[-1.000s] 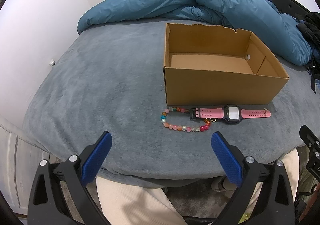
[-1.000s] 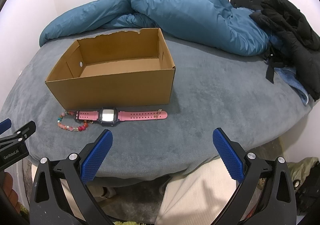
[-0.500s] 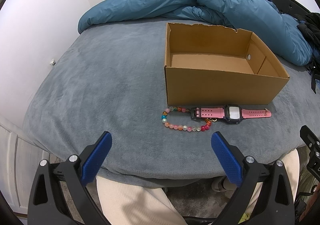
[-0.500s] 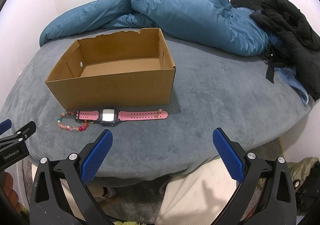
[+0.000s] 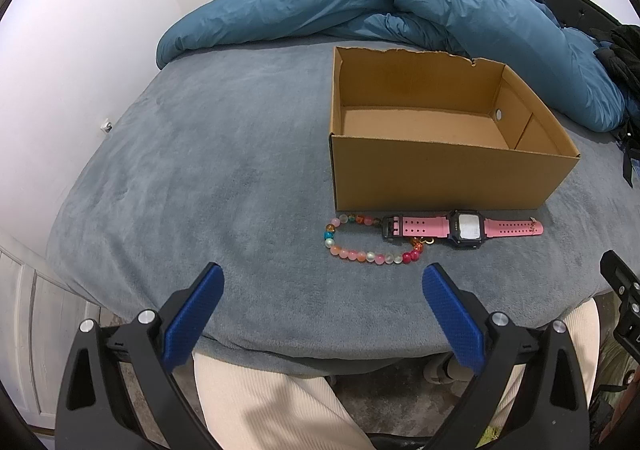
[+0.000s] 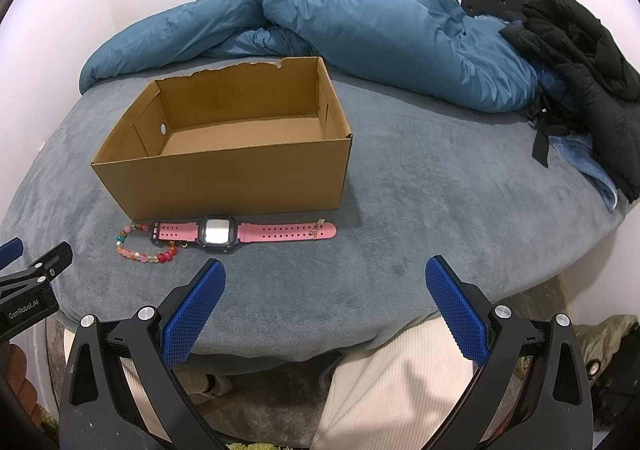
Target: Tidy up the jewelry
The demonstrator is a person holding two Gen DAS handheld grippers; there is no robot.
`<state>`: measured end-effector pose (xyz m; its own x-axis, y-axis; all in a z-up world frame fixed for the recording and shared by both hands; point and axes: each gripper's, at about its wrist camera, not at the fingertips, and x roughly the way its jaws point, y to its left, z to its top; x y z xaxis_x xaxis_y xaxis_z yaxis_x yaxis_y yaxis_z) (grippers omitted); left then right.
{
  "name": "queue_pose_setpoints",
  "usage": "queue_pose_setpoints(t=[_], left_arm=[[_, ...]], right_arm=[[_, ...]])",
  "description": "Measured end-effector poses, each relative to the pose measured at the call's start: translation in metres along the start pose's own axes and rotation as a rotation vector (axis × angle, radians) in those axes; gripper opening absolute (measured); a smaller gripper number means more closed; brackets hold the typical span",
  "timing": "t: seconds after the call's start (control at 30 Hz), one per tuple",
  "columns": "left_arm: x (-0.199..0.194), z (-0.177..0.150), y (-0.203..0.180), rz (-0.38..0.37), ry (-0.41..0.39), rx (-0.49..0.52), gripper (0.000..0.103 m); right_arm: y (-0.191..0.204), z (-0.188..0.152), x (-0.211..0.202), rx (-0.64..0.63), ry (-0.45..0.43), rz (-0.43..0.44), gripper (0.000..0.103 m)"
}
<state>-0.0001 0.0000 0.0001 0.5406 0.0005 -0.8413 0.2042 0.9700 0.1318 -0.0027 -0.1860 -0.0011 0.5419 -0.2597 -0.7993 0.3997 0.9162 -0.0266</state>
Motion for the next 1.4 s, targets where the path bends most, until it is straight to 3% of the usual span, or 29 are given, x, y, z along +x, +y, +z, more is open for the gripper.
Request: queue_pose_setpoints(t=[0.93, 1.03, 1.4], left_arm=[[0.0, 0.0, 0.0, 0.001, -0.001, 0.001, 0.097], [-0.001, 0.0, 0.014, -0.005, -0.002, 0.003, 0.097], [0.025, -0.006, 0.006, -0.098, 0.015, 0.019, 0.097]], right_arm=[[0.003, 0.001, 0.006, 0.002, 0.003, 0.005, 0.096], [0.003, 0.001, 0.008, 0.003, 0.004, 0.004, 0.096], [-0.009, -0.01, 0.031, 0.037, 0.029, 0.024, 0.096]])
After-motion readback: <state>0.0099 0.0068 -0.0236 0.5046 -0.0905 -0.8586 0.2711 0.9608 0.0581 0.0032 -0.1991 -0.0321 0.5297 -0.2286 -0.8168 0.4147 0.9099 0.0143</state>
